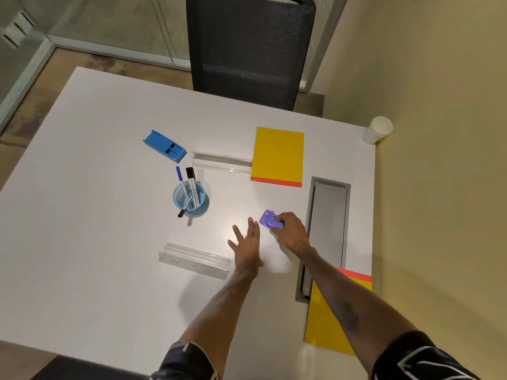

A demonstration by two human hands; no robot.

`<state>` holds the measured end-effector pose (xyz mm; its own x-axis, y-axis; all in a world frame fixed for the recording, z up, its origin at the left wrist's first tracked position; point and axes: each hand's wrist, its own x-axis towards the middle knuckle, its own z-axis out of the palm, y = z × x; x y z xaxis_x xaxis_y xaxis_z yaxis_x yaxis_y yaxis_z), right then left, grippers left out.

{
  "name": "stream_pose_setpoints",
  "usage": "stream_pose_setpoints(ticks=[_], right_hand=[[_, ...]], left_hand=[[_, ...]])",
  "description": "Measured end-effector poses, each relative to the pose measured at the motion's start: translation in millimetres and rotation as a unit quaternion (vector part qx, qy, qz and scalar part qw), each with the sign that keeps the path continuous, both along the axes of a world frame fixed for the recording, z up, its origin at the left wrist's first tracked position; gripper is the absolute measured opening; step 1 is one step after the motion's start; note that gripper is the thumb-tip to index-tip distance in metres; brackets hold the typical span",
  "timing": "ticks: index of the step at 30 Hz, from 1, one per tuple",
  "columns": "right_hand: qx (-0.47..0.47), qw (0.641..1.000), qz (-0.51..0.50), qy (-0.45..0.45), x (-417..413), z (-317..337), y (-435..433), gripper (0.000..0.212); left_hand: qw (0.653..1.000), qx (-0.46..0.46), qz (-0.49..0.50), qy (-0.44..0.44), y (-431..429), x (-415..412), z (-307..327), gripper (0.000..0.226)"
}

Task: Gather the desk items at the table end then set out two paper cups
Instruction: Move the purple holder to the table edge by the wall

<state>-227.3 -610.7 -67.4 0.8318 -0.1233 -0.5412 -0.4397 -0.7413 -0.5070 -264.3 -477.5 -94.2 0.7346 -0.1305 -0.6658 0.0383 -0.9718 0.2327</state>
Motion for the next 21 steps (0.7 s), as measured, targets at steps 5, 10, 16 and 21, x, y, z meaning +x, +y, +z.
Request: stream_pose_setpoints(ticks=[5,10,16,21], right_hand=[[-0.011,1.0,0.002,0.016,4.3,-0.6,3.2,0.041],[-0.013,0.999,-0.009,0.029,3.9,0.0,1.9,0.042],[0.013,0.998,-0.061,0.024,-2.4,3.4,-4.2,0.042],[0.044,0.99,-0.132,0.006,-8.8,9.0,-15.4,0.03]], left_hand=[[1.0,-0.005,0.007,0.005,0.5,1.0,0.5,0.118],[1.0,0.003,0.006,0.005,-0.7,2.6,3.2,0.117],[1.0,0.015,0.002,0.008,-1.4,2.1,7.7,0.117],[1.0,0.028,-0.01,0.01,-2.2,1.5,17.2,0.117]])
